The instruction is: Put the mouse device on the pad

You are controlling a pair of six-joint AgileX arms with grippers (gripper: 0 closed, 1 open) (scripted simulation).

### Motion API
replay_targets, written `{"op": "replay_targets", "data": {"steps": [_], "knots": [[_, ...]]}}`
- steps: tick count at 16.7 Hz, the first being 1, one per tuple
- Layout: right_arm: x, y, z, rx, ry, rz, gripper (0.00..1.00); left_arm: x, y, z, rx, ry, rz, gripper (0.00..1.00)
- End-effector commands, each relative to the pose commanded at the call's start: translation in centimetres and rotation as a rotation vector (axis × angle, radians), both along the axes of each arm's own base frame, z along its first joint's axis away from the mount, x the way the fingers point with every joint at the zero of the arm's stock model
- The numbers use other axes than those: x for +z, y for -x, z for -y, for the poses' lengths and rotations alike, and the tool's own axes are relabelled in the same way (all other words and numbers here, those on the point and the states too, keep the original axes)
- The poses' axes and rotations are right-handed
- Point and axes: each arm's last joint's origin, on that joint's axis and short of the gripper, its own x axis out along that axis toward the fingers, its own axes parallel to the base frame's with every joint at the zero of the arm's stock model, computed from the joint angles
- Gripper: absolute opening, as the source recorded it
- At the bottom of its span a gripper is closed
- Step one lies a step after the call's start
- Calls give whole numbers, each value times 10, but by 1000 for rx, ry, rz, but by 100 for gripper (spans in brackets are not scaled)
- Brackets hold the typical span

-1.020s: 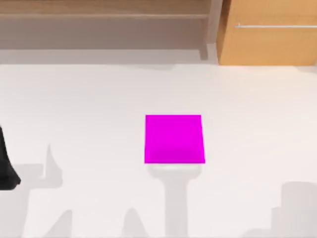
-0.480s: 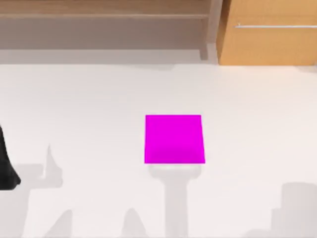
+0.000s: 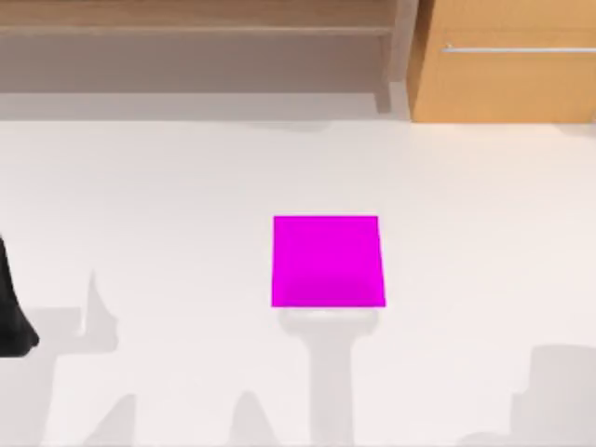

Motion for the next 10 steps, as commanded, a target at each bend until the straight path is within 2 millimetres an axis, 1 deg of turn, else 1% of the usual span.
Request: {"op": "replay_targets", "data": {"steps": [1,2,9,10], "knots": [[0,0,0,0,0,0,2,0,0,0,0,0,0,100],[0,0,0,0,0,0,0,0,0,0,0,0,0,100],[0,0,0,0,0,0,0,0,0,0,0,0,0,100],[22,-1,-1,-29,9,3,0,0,0,0,0,0,0,100]]}}
